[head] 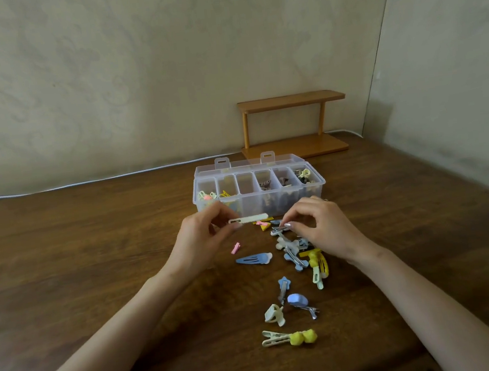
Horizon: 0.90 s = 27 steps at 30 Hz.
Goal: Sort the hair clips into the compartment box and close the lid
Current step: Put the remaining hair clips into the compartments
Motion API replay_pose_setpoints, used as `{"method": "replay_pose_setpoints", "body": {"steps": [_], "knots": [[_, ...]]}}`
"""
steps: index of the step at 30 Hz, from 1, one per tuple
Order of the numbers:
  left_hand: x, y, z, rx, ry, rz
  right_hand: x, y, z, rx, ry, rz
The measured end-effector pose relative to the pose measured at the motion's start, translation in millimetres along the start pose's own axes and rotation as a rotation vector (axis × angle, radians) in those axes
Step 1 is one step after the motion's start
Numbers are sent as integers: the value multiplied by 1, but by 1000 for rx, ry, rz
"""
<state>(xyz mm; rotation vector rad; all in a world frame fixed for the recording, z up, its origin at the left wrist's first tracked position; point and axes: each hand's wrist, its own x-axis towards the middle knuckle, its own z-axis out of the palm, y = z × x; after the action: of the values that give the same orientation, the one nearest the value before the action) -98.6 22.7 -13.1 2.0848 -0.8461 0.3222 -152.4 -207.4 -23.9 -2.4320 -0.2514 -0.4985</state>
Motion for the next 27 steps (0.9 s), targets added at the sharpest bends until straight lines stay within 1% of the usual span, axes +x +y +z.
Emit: {"method": "replay_pose_setpoints", "body": {"steps": [3,6,8,11,15,19,22,27], "knots": [[4,-2,-8,12,184,-13,0,0,0,-7,-4,-1],[12,-9,-19,103,351,-35,0,-1,0,-13,-11,3],[17,-14,-26,169,422,-59,0,-1,0,-8,-11,3],[28,-18,-34,224,477,-77,0,-2,1,-12,-18,7],[45,-27,-35,338,450,-76,0,-3,1,-4,-29,18],[57,-32,-27,468,339,-113,0,-2,1,6,-28,21],[57,-33,-24,478,286,-138,-1,-2,0,16,-22,25],[45,-36,-26,483,300,-88,-1,-2,1,7,-14,16]]}}
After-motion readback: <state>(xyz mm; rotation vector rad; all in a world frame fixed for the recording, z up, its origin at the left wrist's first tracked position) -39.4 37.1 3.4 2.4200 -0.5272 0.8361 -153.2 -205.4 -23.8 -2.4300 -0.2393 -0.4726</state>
